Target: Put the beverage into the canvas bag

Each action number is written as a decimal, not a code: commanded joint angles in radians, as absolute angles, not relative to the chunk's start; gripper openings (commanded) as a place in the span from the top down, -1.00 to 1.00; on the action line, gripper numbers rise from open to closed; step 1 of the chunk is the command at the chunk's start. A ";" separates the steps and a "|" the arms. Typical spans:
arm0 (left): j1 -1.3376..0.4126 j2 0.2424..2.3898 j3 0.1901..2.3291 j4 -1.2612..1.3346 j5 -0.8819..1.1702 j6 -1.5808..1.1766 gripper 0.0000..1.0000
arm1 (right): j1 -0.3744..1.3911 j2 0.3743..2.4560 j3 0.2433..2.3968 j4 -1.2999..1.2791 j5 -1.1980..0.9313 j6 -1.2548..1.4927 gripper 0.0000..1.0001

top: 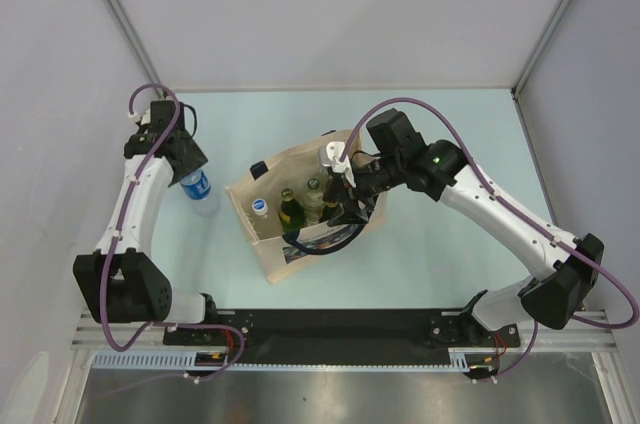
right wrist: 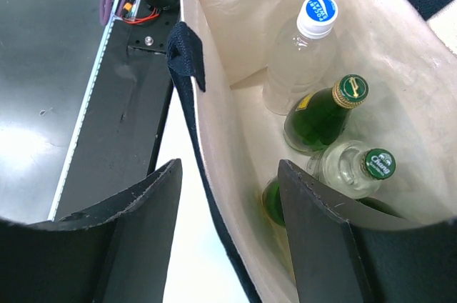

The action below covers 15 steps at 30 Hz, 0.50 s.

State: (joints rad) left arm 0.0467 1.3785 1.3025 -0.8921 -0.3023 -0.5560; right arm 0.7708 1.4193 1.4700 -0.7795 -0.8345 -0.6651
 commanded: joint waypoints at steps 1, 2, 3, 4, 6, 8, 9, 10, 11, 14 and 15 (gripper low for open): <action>0.058 1.359 1.281 -0.873 -0.299 -0.526 -0.19 | 0.776 1.408 1.471 -0.750 -0.833 -0.660 -0.23; 0.058 1.364 1.285 -0.873 -0.299 -0.525 -0.16 | 0.776 1.410 1.473 -0.750 -0.833 -0.660 -0.23; 0.057 1.367 1.289 -0.871 -0.299 -0.522 -0.16 | 0.778 1.408 1.473 -0.750 -0.831 -0.660 -0.23; 0.057 1.371 1.296 -0.873 -0.301 -0.519 -0.15 | 0.778 1.408 1.471 -0.750 -0.831 -0.660 -0.22; 0.057 1.377 1.308 -0.873 -0.310 -0.508 -0.11 | 0.775 1.407 1.470 -0.753 -0.830 -0.661 -0.23; 0.057 1.381 1.324 -0.877 -0.314 -0.500 -0.10 | 0.776 1.404 1.467 -0.752 -0.828 -0.660 -0.23; 0.057 1.384 1.328 -0.880 -0.318 -0.492 -0.09 | 0.776 1.402 1.465 -0.753 -0.827 -0.661 -0.23; 0.057 1.384 1.336 -0.882 -0.318 -0.488 -0.09 | 0.776 1.402 1.465 -0.753 -0.827 -0.663 -0.23; 0.057 1.384 1.339 -0.884 -0.316 -0.485 -0.07 | 0.776 1.401 1.463 -0.755 -0.825 -0.663 -0.23; 0.057 1.385 1.350 -0.890 -0.318 -0.476 -0.06 | 0.776 1.399 1.462 -0.753 -0.824 -0.664 -0.23; 0.057 1.385 1.353 -0.891 -0.318 -0.472 -0.05 | 0.776 1.401 1.460 -0.752 -0.824 -0.664 -0.23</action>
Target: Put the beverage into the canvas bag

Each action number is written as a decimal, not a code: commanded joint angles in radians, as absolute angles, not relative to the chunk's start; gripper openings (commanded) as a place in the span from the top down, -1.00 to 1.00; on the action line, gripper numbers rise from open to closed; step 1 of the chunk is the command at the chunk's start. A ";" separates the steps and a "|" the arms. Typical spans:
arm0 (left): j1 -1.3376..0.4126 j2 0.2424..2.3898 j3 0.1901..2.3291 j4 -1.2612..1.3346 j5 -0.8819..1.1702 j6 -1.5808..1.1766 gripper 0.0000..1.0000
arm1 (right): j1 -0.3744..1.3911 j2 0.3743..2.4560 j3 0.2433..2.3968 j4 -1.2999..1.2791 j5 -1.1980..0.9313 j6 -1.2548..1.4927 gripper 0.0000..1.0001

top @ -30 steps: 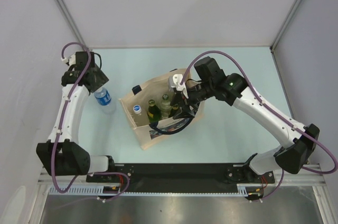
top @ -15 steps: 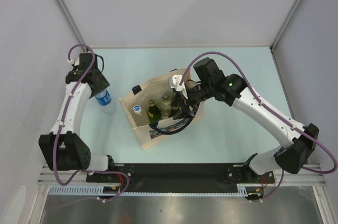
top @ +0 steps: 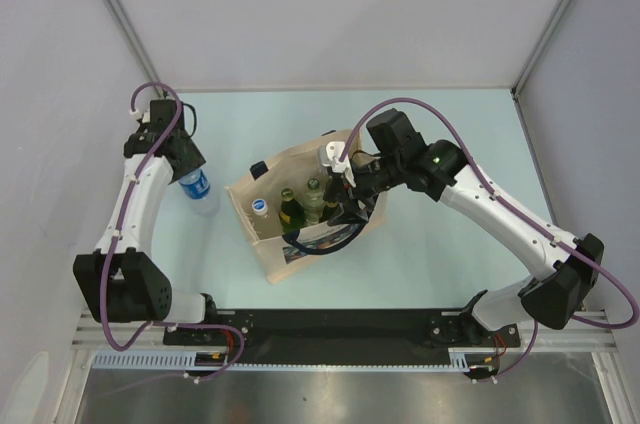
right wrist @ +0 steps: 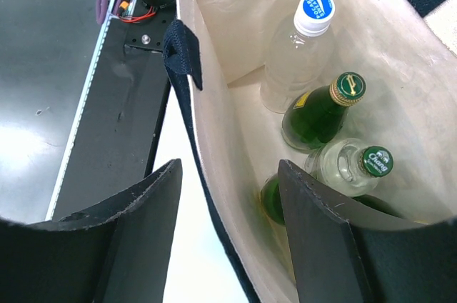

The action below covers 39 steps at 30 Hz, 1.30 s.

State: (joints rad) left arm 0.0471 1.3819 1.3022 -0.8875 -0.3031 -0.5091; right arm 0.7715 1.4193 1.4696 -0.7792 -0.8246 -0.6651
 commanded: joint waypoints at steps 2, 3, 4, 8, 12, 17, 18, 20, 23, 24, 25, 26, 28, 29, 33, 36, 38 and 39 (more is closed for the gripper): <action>0.057 1.382 1.361 -0.893 -0.316 -0.463 -0.06 | 0.776 1.401 1.460 -0.752 -0.824 -0.666 -0.23; 0.057 1.382 1.361 -0.893 -0.318 -0.463 -0.07 | 0.778 1.401 1.459 -0.752 -0.825 -0.666 -0.23; 0.057 1.384 1.362 -0.893 -0.316 -0.460 -0.07 | 0.778 1.402 1.460 -0.752 -0.825 -0.667 -0.23; 0.058 1.393 1.364 -0.893 -0.305 -0.445 -0.06 | 0.778 1.402 1.459 -0.753 -0.825 -0.669 -0.23; 0.058 1.396 1.367 -0.891 -0.272 -0.437 0.01 | 0.778 1.399 1.456 -0.758 -0.821 -0.672 -0.22; 0.057 1.391 1.364 -0.888 -0.255 -0.419 0.08 | 0.778 1.396 1.457 -0.764 -0.816 -0.681 -0.22; 0.057 1.390 1.365 -0.885 -0.252 -0.414 0.14 | 0.778 1.396 1.459 -0.765 -0.816 -0.681 -0.22; 0.057 1.382 1.371 -0.877 -0.241 -0.396 0.51 | 0.778 1.396 1.462 -0.765 -0.816 -0.684 -0.22; 0.055 1.352 1.397 -0.870 -0.224 -0.371 0.97 | 0.779 1.396 1.465 -0.770 -0.815 -0.686 -0.23; 0.055 1.329 1.410 -0.868 -0.216 -0.364 1.00 | 0.781 1.394 1.466 -0.772 -0.815 -0.687 -0.22; 0.055 1.315 1.417 -0.867 -0.207 -0.351 1.00 | 0.781 1.394 1.466 -0.772 -0.813 -0.692 -0.22; 0.055 1.296 1.422 -0.862 -0.196 -0.344 1.00 | 0.782 1.394 1.470 -0.776 -0.810 -0.693 -0.22; 0.052 1.244 1.431 -0.858 -0.151 -0.309 1.00 | 0.785 1.393 1.471 -0.782 -0.805 -0.709 -0.22; 0.052 1.226 1.434 -0.856 -0.137 -0.298 1.00 | 0.785 1.393 1.474 -0.793 -0.798 -0.719 -0.22; 0.038 1.120 1.440 -0.850 -0.072 -0.262 1.00 | 0.790 1.397 1.488 -0.834 -0.779 -0.790 -0.23; 0.028 1.046 1.460 -0.851 -0.031 -0.255 1.00 | 0.801 1.404 1.500 -0.909 -0.785 -0.928 -0.25; 0.018 1.010 1.485 -0.859 -0.009 -0.256 1.00 | 0.808 1.408 1.508 -0.983 -0.813 -1.050 -0.26; 0.011 1.002 1.512 -0.864 0.015 -0.256 1.00 | 0.813 1.408 1.508 -0.997 -0.816 -1.071 -0.27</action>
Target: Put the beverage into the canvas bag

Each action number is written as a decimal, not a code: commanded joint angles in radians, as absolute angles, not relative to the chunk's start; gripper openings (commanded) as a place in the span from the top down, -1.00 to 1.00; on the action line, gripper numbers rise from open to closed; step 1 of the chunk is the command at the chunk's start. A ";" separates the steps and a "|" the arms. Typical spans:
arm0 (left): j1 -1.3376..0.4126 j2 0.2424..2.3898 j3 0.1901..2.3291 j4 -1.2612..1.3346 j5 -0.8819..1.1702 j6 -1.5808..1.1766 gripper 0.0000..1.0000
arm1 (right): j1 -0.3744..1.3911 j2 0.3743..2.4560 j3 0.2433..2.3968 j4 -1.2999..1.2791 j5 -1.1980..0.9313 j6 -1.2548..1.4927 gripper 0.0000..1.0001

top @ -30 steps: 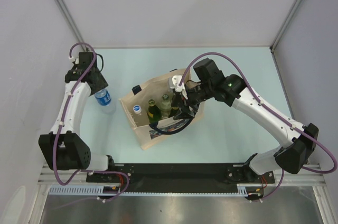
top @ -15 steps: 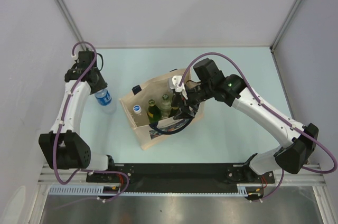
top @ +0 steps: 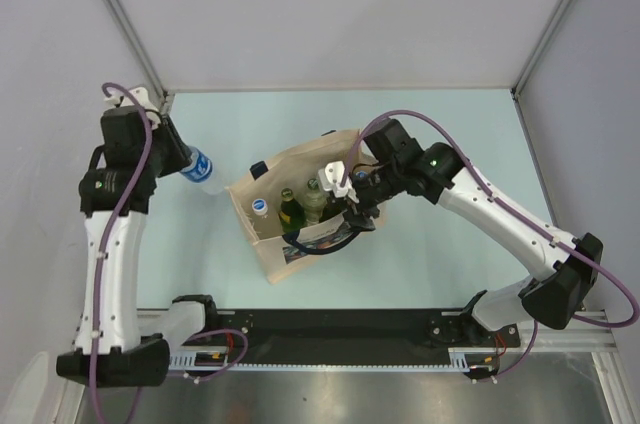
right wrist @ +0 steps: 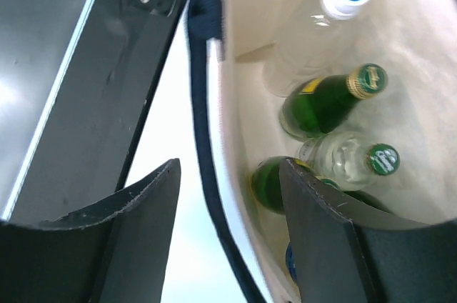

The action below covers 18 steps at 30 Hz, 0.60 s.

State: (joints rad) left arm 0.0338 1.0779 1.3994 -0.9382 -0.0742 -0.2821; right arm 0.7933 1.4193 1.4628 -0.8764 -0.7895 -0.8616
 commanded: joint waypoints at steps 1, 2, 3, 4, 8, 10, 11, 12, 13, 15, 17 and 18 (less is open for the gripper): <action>0.009 0.996 1.528 -0.874 0.024 -0.261 1.00 | 0.819 1.408 1.505 -1.005 -0.815 -1.084 -0.26; 0.006 0.988 1.543 -0.882 0.053 -0.264 0.99 | 0.833 1.411 1.505 -1.021 -0.813 -1.098 -0.27; 0.008 0.985 1.578 -0.885 0.069 -0.267 1.00 | 0.838 1.414 1.503 -1.032 -0.813 -1.123 -0.27; 0.008 0.982 1.595 -0.896 0.078 -0.282 1.00 | 0.844 1.414 1.500 -1.035 -0.808 -1.124 -0.26; -0.020 0.980 1.673 -0.920 0.139 -0.314 1.00 | 0.867 1.419 1.483 -1.026 -0.798 -1.117 -0.24; -0.021 0.980 1.719 -0.936 0.172 -0.339 1.00 | 0.874 1.417 1.480 -1.014 -0.785 -1.103 -0.18; -0.023 0.979 1.733 -0.940 0.176 -0.345 1.00 | 0.876 1.416 1.482 -1.009 -0.785 -1.100 -0.13; -0.025 0.980 1.765 -0.945 0.192 -0.350 1.00 | 0.876 1.416 1.482 -1.006 -0.782 -1.097 -0.07; -0.026 0.980 1.781 -0.949 0.198 -0.359 1.00 | 0.876 1.417 1.482 -0.997 -0.778 -1.085 0.09; -0.026 0.980 1.824 -0.953 0.225 -0.368 1.00 | 0.876 1.417 1.483 -0.988 -0.775 -1.072 0.24; -0.026 0.986 1.848 -0.954 0.251 -0.391 0.99 | 0.876 1.419 1.480 -0.982 -0.776 -1.068 0.40; -0.026 0.988 1.874 -0.954 0.277 -0.403 1.00 | 0.877 1.417 1.480 -0.982 -0.778 -1.066 0.45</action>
State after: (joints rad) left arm -0.0200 1.0008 1.7626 -1.0660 0.1699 -0.3256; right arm 0.8711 1.4193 1.4639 -0.9993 -0.7738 -1.0733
